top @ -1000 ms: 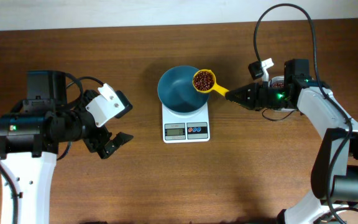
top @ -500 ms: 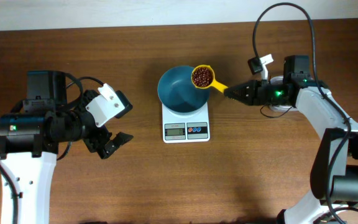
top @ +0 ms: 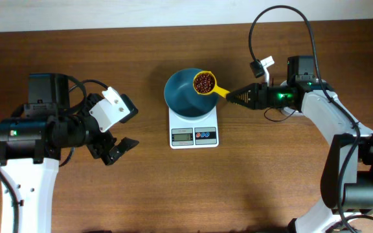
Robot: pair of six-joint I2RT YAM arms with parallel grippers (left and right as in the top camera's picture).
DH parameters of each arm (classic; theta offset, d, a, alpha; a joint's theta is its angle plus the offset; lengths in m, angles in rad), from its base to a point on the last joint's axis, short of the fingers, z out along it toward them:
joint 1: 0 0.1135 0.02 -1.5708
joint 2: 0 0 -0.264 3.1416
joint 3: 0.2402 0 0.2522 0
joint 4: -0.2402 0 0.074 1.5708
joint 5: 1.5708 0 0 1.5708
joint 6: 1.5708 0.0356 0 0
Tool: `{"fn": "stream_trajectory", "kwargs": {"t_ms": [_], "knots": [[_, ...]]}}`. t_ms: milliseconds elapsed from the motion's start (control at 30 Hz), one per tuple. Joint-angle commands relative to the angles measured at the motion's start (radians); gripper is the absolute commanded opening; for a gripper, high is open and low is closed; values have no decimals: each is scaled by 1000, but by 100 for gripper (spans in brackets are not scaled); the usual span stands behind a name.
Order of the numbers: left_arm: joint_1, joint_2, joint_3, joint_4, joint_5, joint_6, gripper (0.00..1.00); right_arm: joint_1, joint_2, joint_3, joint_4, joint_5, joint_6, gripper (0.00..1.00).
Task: Scoop item into bowl and weigh 50g on scale
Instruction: 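Carry the bean-filled scoop with the right gripper over the teal bowl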
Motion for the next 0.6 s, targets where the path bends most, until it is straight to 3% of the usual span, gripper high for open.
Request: {"fn": "stream_trajectory", "kwargs": {"t_ms": [0,567], "knots": [[5,-2,7,-1,18,12,99,24,8,18,32,-7,23,4],[5,-2,7,-1,18,12,99,52,8,18,113,46,22,4]]}}
